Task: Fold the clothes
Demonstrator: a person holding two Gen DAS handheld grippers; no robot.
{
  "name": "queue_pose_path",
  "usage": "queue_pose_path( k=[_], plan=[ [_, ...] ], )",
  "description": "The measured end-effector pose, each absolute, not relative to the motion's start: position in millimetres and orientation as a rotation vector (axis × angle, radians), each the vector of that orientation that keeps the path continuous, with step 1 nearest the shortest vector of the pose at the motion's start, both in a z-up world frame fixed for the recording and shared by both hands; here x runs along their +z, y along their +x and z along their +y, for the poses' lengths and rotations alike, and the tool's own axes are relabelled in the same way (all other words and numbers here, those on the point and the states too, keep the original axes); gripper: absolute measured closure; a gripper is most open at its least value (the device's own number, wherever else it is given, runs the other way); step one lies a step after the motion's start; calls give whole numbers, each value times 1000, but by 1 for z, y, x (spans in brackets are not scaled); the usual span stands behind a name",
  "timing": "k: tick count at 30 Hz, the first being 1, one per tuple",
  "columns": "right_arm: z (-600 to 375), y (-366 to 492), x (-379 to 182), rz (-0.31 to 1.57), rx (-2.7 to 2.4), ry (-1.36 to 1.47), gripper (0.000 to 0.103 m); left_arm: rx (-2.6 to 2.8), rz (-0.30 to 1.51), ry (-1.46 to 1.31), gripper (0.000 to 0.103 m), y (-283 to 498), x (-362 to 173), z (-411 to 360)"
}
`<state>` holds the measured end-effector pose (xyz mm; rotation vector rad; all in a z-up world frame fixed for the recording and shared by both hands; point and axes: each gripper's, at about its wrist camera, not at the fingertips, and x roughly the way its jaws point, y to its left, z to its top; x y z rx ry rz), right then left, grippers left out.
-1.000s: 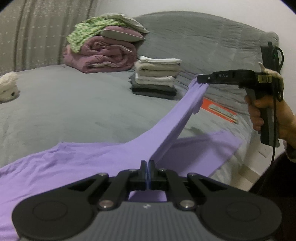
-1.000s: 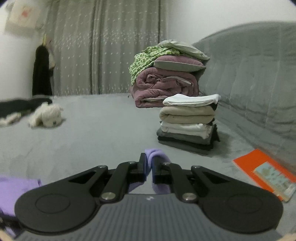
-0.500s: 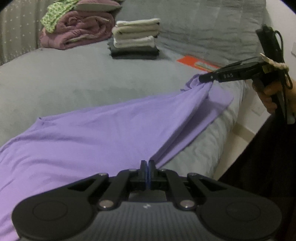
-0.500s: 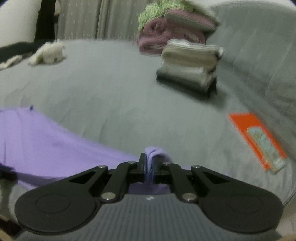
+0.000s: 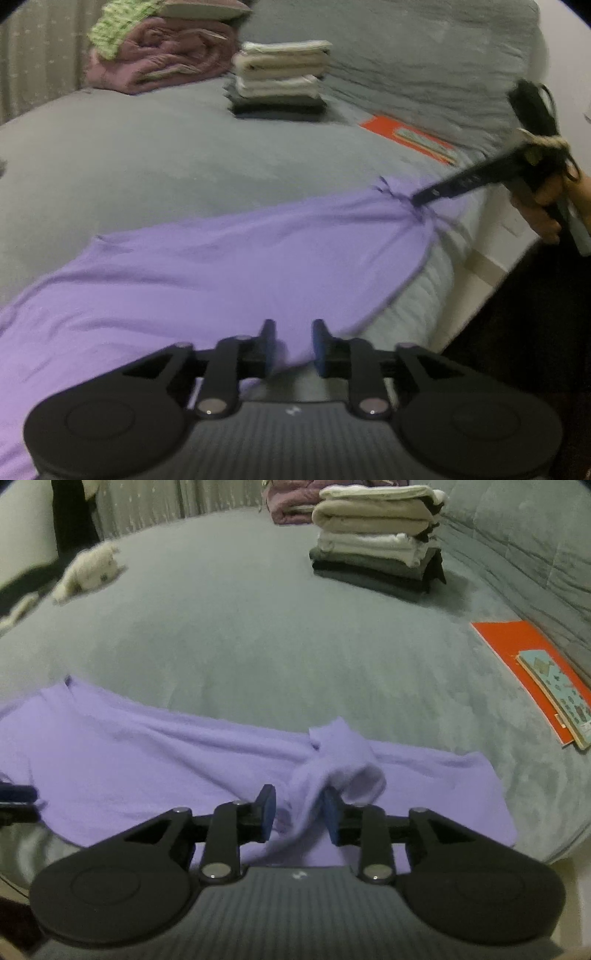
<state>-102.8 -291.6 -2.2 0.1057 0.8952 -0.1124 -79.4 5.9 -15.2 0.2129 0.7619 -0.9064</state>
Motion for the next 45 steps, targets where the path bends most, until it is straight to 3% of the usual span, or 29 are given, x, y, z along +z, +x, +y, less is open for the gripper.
queue_pose_path(
  k=[9, 30, 45],
  plan=[
    [-277, -79, 1, 842, 45, 236, 70, -670, 741, 84, 65, -37, -7, 23],
    [-186, 71, -47, 982, 507, 607, 70, -494, 769, 4, 65, -5, -38, 59],
    [-167, 94, -55, 1010, 598, 635, 71, -493, 782, -39, 65, 1, -41, 64]
  ],
)
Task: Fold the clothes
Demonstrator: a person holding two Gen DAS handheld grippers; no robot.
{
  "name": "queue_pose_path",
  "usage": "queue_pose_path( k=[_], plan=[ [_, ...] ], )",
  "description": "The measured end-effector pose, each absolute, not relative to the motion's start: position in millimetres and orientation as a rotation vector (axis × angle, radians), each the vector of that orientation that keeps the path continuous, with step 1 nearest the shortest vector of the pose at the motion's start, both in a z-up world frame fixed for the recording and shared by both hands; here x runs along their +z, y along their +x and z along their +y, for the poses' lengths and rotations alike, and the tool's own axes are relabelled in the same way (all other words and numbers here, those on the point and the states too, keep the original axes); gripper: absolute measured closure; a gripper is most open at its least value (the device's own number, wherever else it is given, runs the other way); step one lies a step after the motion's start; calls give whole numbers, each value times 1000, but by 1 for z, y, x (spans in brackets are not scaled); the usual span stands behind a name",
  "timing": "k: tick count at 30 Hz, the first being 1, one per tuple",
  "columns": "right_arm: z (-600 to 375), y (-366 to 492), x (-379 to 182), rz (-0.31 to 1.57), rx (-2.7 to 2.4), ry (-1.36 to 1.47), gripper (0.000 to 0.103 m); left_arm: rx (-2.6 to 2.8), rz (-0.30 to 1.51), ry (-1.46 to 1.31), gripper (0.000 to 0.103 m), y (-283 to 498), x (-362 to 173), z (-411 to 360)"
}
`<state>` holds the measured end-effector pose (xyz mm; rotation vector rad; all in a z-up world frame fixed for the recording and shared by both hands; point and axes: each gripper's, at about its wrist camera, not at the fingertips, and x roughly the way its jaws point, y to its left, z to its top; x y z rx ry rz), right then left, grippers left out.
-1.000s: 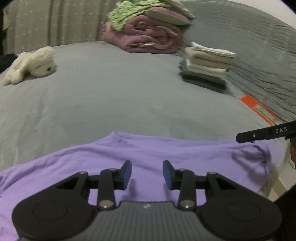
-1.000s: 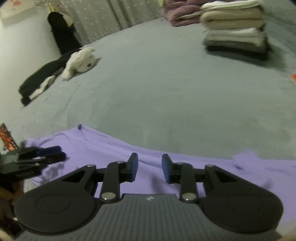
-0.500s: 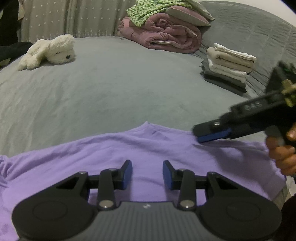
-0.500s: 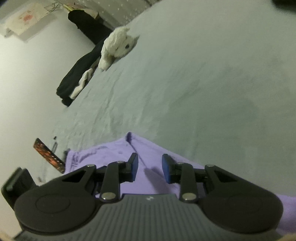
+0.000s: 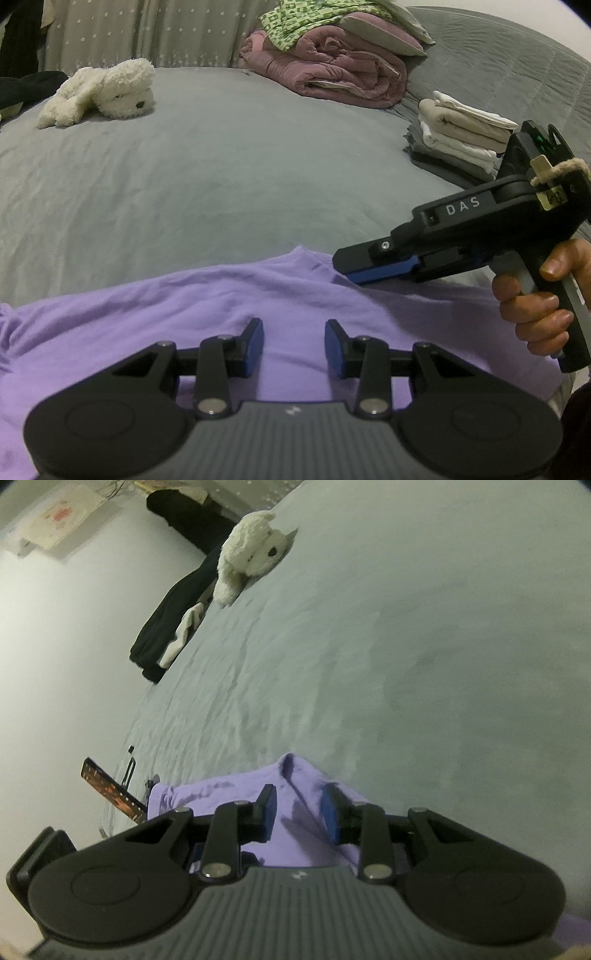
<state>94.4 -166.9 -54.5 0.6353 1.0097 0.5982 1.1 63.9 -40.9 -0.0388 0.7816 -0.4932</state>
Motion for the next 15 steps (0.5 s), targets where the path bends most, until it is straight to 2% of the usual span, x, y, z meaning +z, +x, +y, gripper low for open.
queue_pose_path(
  k=[4, 6, 8, 10, 15],
  plan=[
    [-161, 92, -52, 1011, 623, 597, 71, -488, 781, -45, 65, 1, -41, 64],
    [-159, 90, -51, 1010, 627, 571, 78, -485, 780, -47, 65, 1, -41, 64],
    [-156, 89, -51, 1018, 625, 532, 93, -483, 777, -48, 65, 1, -41, 64],
    [-154, 88, -48, 1005, 609, 505, 99, -480, 772, -49, 65, 1, -40, 64],
    [-152, 88, -31, 891, 579, 476, 100, -473, 750, -51, 65, -1, -39, 66]
  ],
)
